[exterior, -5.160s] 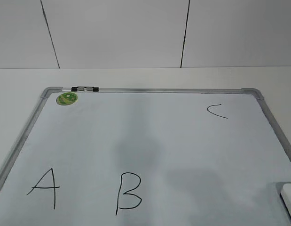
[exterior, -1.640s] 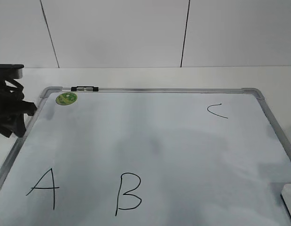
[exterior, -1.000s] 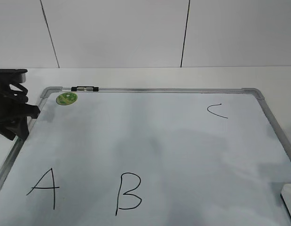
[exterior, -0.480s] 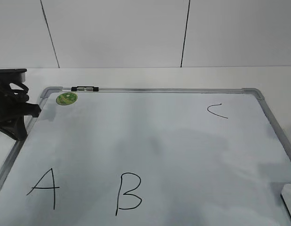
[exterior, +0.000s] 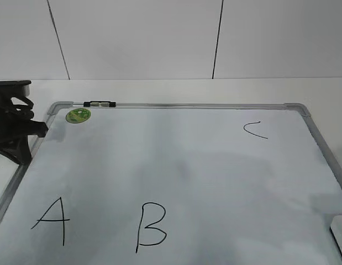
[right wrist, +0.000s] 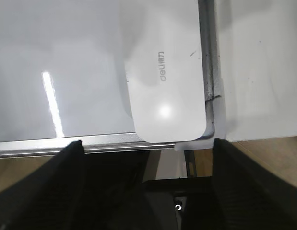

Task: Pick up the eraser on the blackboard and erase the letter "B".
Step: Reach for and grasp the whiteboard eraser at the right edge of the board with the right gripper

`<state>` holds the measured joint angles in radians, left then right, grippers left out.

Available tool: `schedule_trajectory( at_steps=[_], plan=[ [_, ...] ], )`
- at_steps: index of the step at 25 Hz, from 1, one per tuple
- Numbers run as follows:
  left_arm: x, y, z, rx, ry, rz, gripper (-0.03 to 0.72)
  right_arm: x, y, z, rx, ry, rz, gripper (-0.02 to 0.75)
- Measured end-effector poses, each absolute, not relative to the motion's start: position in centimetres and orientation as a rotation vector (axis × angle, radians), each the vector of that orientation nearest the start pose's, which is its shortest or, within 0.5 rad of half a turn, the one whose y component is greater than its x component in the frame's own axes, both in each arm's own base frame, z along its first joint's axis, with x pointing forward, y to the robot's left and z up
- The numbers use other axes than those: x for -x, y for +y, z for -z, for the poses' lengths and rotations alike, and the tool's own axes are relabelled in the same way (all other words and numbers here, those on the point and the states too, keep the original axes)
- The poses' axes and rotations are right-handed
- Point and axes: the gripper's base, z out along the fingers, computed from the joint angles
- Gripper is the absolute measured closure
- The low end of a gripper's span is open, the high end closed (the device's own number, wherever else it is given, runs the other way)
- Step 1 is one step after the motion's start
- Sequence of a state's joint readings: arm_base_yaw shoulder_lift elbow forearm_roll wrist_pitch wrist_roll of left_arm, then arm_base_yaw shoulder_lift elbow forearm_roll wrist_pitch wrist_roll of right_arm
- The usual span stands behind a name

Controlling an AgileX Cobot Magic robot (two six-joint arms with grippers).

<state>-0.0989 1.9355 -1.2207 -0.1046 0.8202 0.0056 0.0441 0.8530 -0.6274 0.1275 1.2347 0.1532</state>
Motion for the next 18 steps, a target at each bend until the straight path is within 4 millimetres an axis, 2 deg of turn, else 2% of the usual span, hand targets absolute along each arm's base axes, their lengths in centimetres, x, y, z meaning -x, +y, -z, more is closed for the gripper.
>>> schedule_trajectory(
  at_steps=[3,10,18],
  plan=[
    [-36.2,-4.3,-15.4,-0.049,3.020,0.131,0.671,-11.7,1.6,-25.6,-0.210,2.977,-0.204,0.076],
    [-36.2,-4.3,-15.4,-0.057,3.019,0.131,0.672,-13.6,1.6,-24.4,-0.226,3.002,-0.194,0.070],
    [-36.2,-4.3,-15.4,-0.049,3.020,0.131,0.672,-15.1,1.2,-24.2,-0.190,2.896,-0.118,0.130]
  ],
)
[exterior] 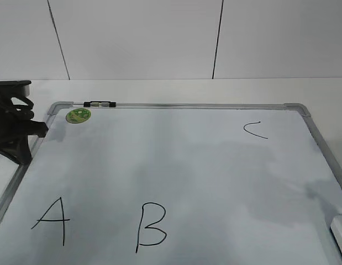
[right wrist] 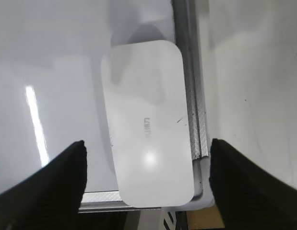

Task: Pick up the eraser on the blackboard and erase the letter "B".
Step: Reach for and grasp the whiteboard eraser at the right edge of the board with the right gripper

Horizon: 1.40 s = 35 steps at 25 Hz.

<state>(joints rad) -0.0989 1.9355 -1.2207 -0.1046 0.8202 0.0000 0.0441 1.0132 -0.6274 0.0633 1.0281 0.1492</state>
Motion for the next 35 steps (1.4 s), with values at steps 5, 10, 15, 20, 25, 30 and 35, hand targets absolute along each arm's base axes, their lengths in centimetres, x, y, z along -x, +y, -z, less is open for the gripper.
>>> schedule_trajectory(
  at_steps=[5,10,15,20,25,30,35],
  plan=[
    [-36.2,-4.3,-15.4,-0.049,3.020,0.131,0.672,-15.2,1.1,-24.2,-0.183,2.885,-0.108,0.168],
    [-36.2,-4.3,-15.4,-0.049,3.018,0.131,0.672,-15.1,1.0,-23.5,-0.176,2.869,-0.092,0.174],
    [-36.2,-4.3,-15.4,-0.049,3.018,0.131,0.672,-13.8,0.9,-22.6,-0.107,2.858,-0.075,0.174],
    [-36.2,-4.3,-15.4,-0.049,3.018,0.131,0.672,-13.6,0.8,-23.0,-0.080,2.780,-0.067,0.175],
    [-36.2,-4.3,-15.4,-0.049,3.018,0.131,0.672,-13.6,0.8,-23.1,-0.076,2.772,-0.069,0.175],
    [-36.2,-4.3,-15.4,-0.057,3.017,0.131,0.672,-13.6,0.9,-23.0,-0.082,2.775,-0.080,0.170],
    [-36.2,-4.3,-15.4,-0.057,3.017,0.131,0.672,-14.3,1.1,-22.0,-0.102,2.852,-0.103,0.078]
  ],
)
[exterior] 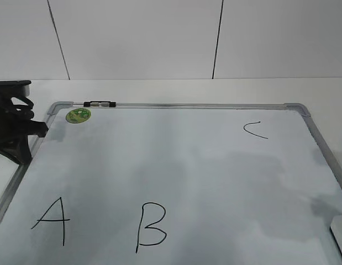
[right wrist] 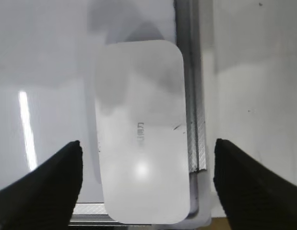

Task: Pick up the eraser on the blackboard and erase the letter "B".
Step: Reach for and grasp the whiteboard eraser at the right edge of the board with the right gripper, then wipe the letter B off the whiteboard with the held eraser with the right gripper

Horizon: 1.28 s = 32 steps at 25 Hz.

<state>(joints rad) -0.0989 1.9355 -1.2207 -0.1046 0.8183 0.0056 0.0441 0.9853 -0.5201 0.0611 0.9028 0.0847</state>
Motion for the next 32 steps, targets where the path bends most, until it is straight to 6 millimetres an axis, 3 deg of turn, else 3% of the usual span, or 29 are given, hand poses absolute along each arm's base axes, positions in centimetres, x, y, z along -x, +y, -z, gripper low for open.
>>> schedule_trajectory(
  at_steps=[13,25,32],
  plan=[
    [-36.2,-4.3,-15.4,-0.057,3.017,0.131,0.672,-16.4,1.5,-18.5,-0.088,3.053,-0.145,0.069],
    [-36.2,-4.3,-15.4,-0.057,3.016,0.131,0.672,-17.4,1.6,-17.0,-0.090,3.106,-0.139,0.075],
    [-36.2,-4.3,-15.4,-0.057,3.014,0.131,0.672,-17.4,1.6,-17.1,-0.081,3.105,-0.137,0.183]
  ],
)
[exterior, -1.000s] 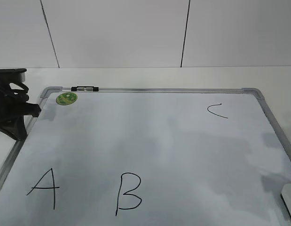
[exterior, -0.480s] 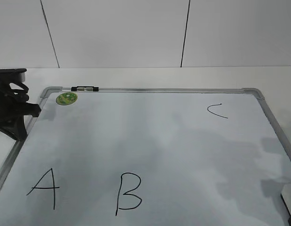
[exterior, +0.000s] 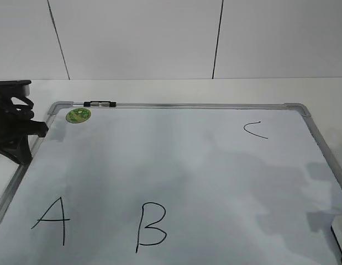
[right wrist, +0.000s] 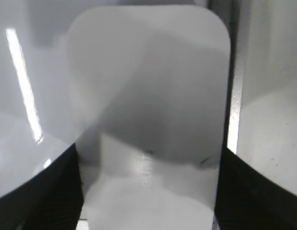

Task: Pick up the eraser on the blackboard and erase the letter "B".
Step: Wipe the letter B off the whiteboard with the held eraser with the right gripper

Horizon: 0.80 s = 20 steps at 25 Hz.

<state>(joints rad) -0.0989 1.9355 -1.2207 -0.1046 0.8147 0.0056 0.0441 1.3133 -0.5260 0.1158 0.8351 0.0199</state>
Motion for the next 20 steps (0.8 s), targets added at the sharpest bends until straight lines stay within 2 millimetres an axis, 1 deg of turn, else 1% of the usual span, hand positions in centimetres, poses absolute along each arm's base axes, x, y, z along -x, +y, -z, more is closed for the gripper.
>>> schedule_trajectory(
  at_steps=[10,12,20],
  plan=[
    [-36.2,-4.3,-15.4,-0.057,3.013,0.131,0.672,-17.5,1.6,-17.2,-0.074,3.111,-0.136,0.195],
    [-36.2,-4.3,-15.4,-0.057,3.013,0.131,0.672,-17.8,1.6,-17.6,-0.071,3.117,-0.139,0.196],
    [-36.2,-4.3,-15.4,-0.056,3.012,0.131,0.672,-19.7,1.8,-20.8,-0.057,3.101,-0.163,0.197]
  ],
)
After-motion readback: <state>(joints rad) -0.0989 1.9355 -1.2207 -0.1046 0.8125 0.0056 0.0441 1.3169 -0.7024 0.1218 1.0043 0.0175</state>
